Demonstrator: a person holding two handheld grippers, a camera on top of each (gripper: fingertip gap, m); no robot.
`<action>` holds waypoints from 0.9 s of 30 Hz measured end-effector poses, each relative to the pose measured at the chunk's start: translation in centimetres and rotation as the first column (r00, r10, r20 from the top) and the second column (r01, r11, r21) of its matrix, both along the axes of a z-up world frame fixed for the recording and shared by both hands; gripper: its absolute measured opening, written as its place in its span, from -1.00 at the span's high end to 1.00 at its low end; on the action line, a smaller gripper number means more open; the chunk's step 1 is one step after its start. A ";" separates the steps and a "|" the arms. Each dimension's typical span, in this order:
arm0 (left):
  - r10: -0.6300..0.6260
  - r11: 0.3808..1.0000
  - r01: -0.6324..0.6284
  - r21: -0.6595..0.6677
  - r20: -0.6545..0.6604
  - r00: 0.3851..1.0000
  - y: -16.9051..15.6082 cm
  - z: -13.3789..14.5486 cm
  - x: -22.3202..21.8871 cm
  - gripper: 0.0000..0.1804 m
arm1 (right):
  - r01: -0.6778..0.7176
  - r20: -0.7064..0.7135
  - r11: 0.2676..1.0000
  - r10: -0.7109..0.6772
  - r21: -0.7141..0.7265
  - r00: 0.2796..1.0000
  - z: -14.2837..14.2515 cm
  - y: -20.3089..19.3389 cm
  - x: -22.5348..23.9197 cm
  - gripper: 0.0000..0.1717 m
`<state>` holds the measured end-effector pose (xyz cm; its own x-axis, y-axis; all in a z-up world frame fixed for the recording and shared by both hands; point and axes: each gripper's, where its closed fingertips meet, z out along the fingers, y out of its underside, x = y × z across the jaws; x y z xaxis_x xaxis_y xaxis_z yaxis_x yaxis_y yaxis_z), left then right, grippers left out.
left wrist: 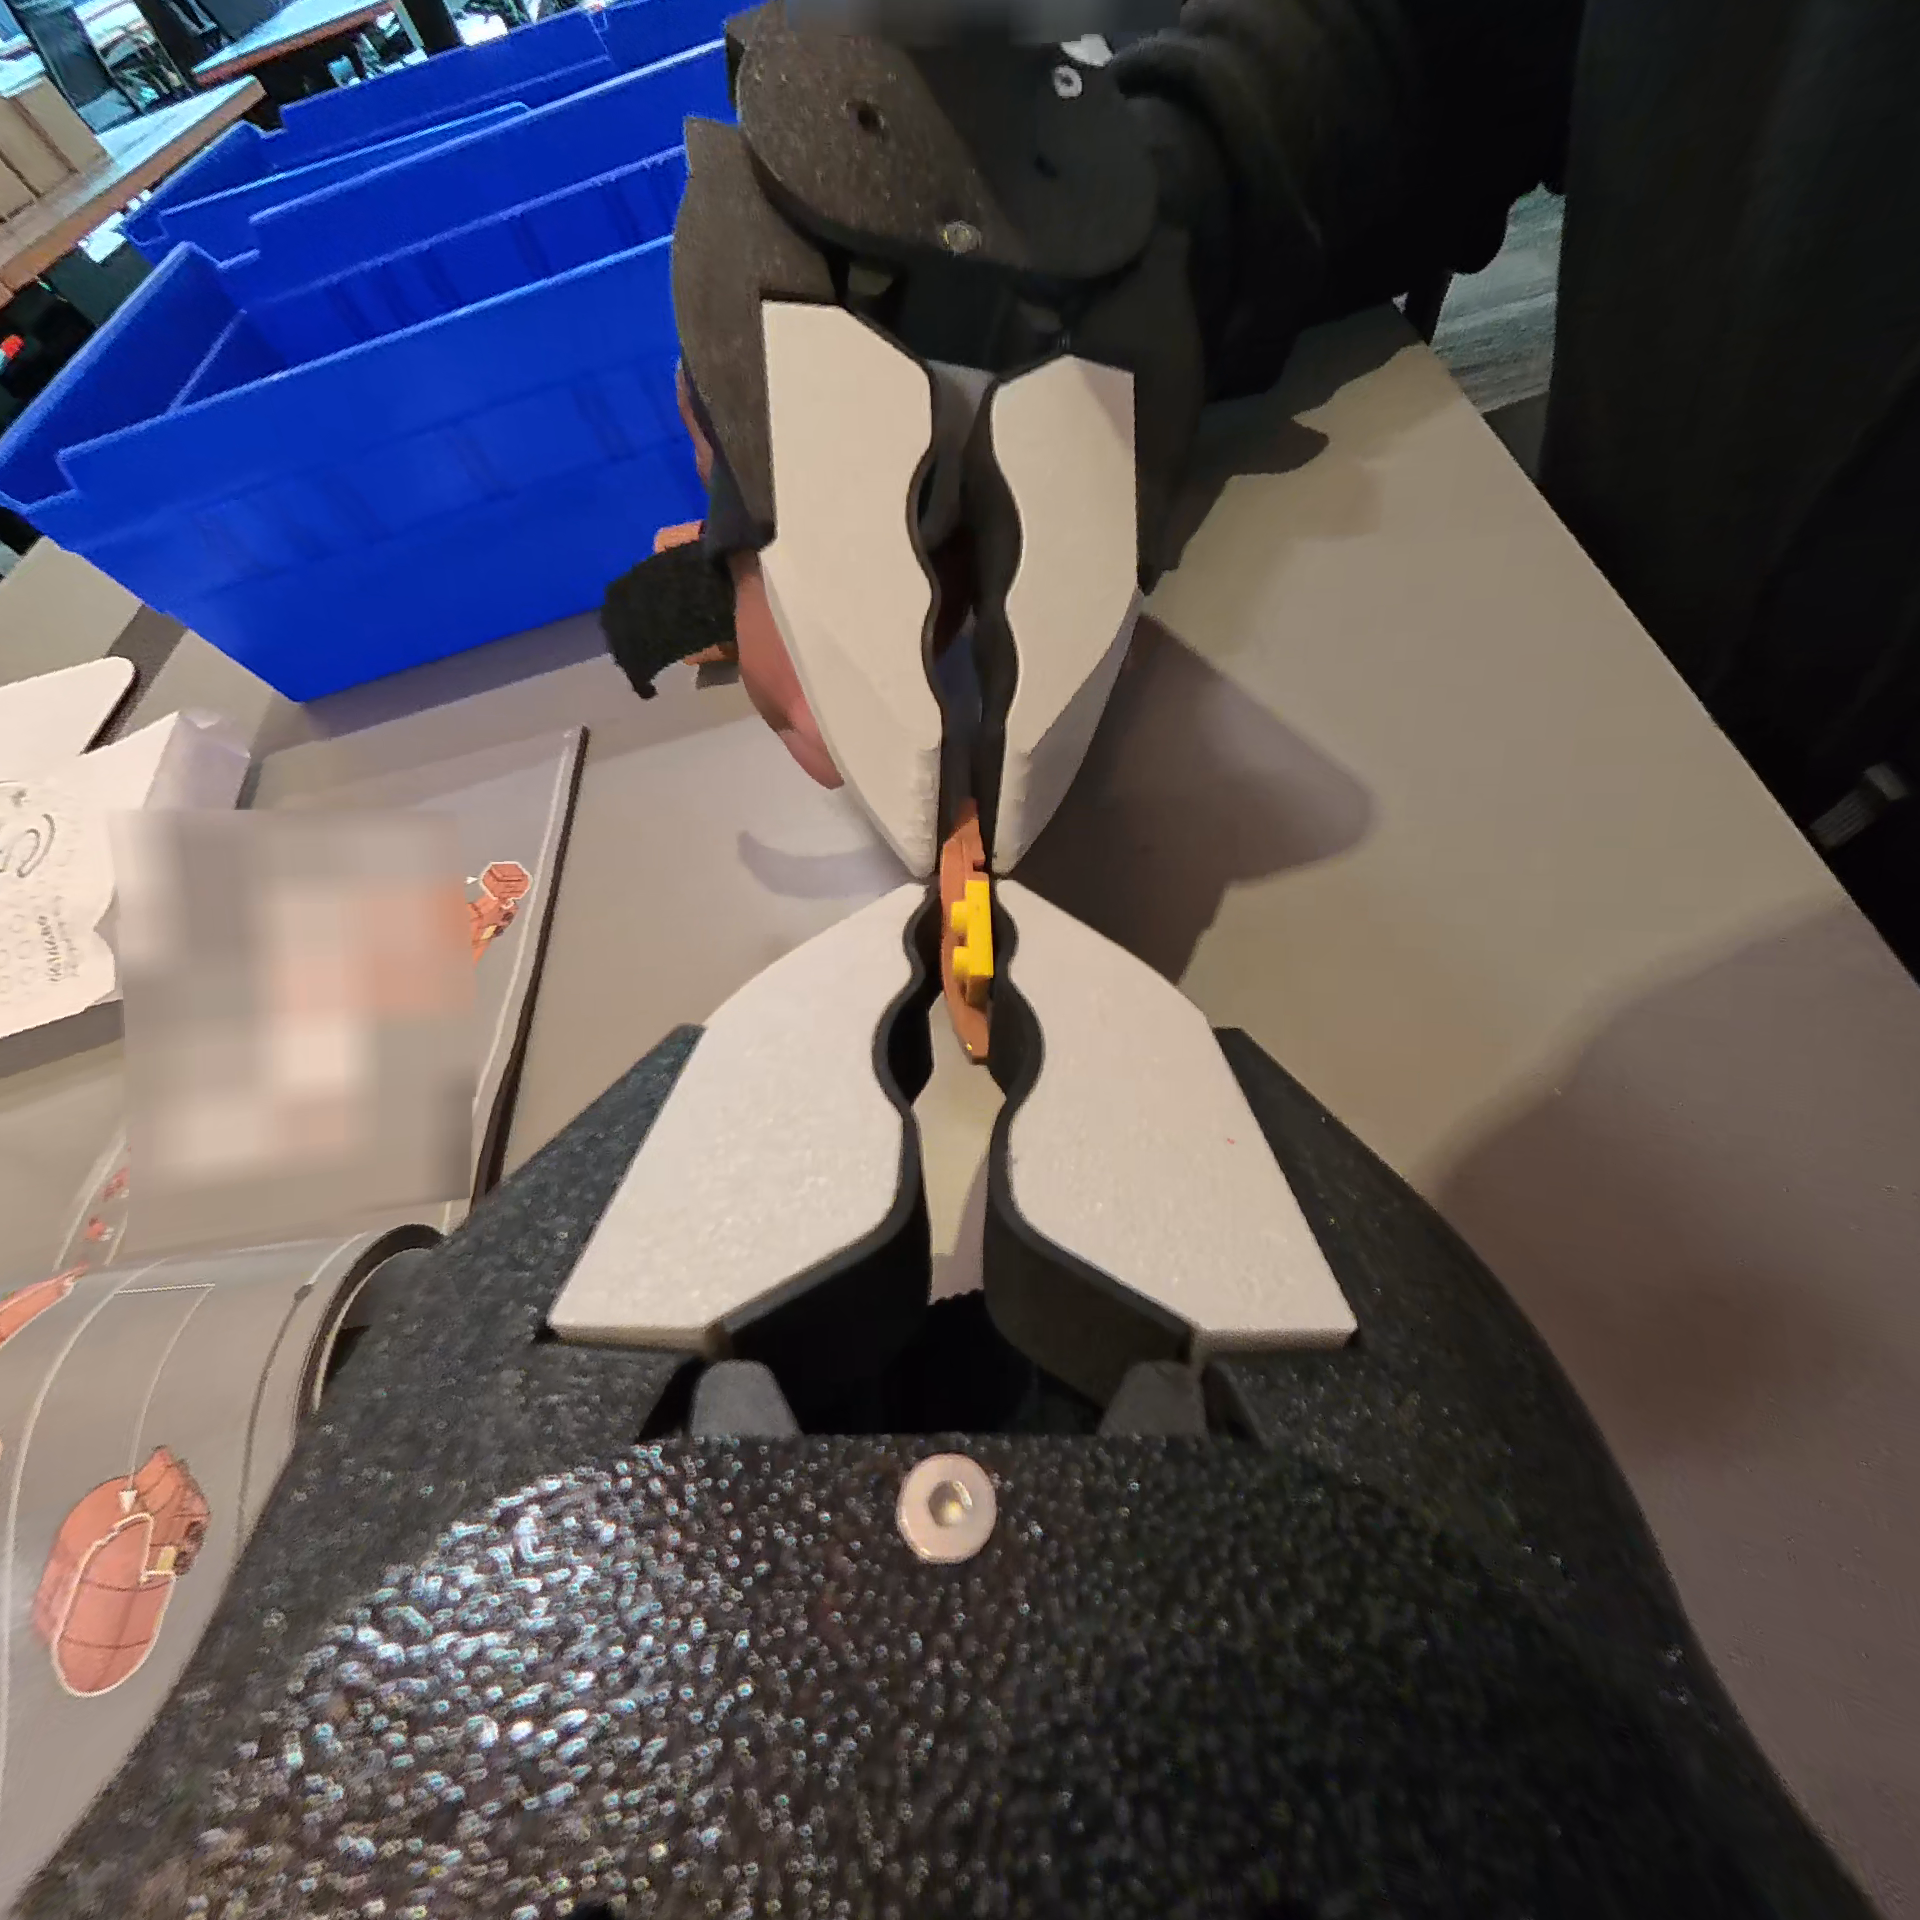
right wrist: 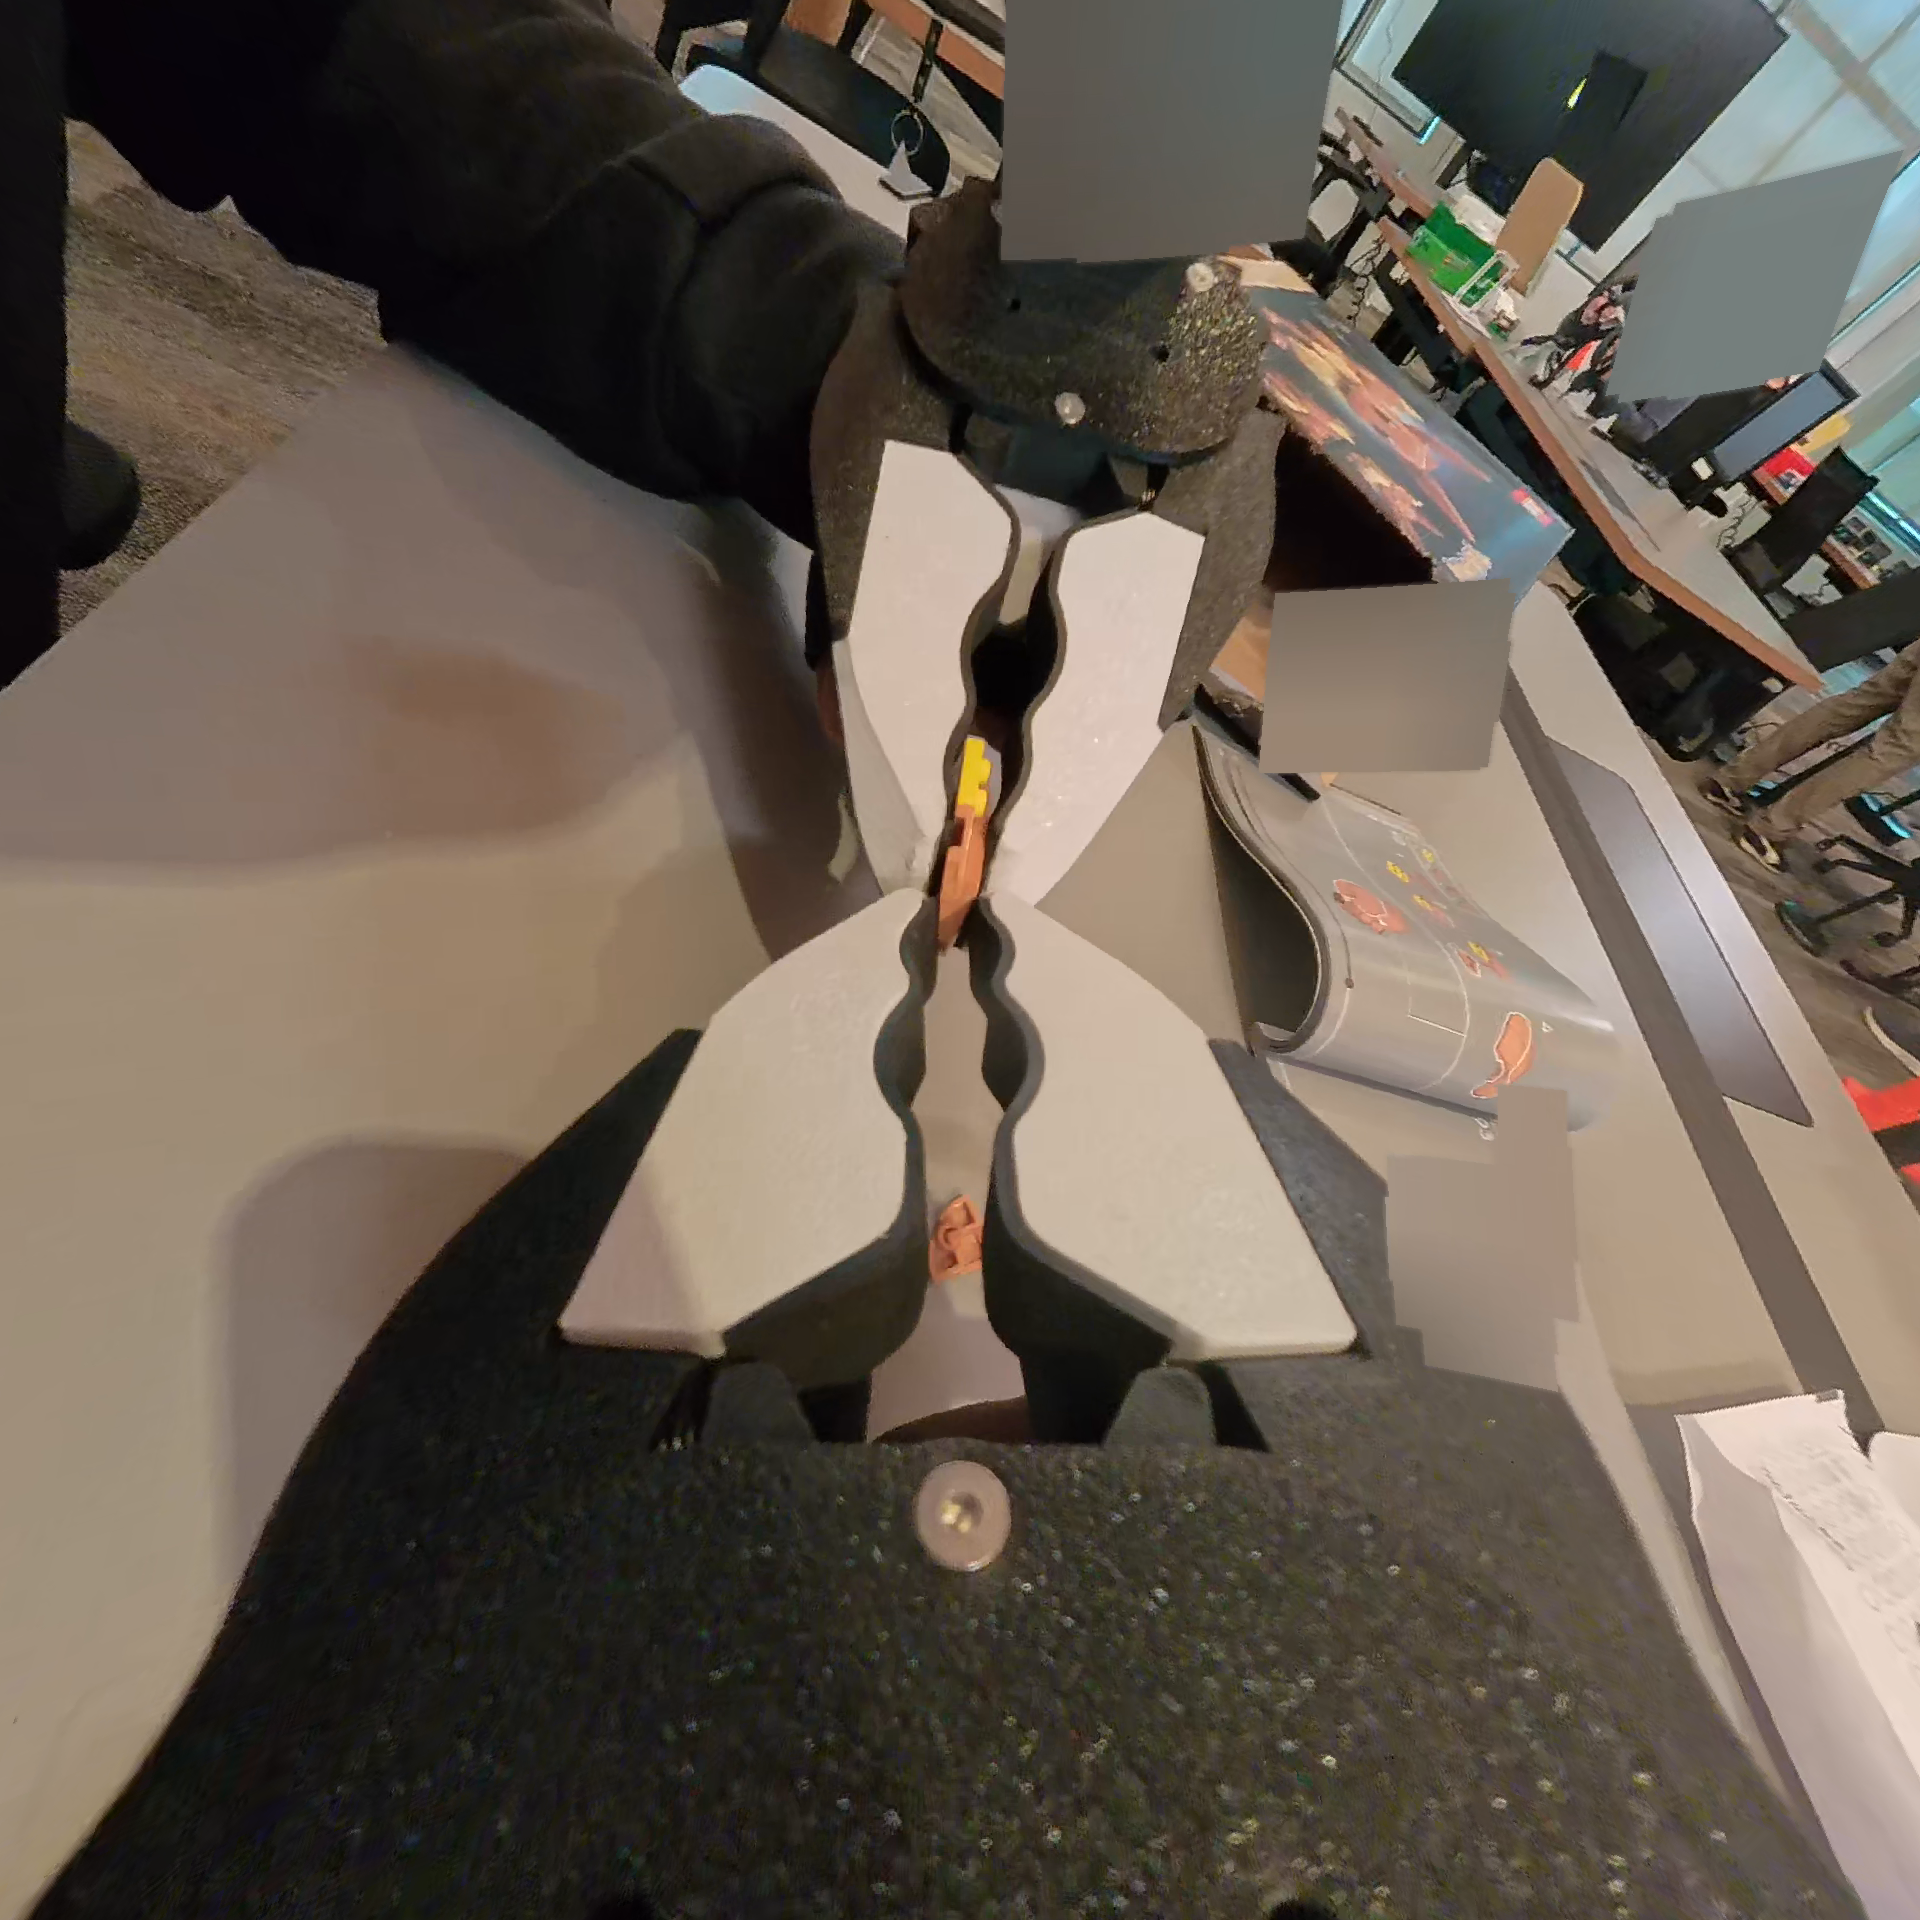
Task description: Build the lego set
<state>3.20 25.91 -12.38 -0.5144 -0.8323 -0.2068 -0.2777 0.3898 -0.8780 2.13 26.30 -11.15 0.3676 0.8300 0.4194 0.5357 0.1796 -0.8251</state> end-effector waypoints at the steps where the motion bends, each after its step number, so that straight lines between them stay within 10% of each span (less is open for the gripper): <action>1: -0.003 1.000 0.003 -0.002 0.001 1.000 -0.1 0.0 0.0 0.94 | -0.005 0.001 1.000 0.005 -0.001 1.000 0.0 -0.1 0.0 0.94; 27: 0.066 0.925 -0.157 0.347 0.262 0.963 2.2 0.8 1.0 0.94 | 0.099 0.135 0.923 -0.159 0.371 0.978 0.6 1.3 1.9 0.93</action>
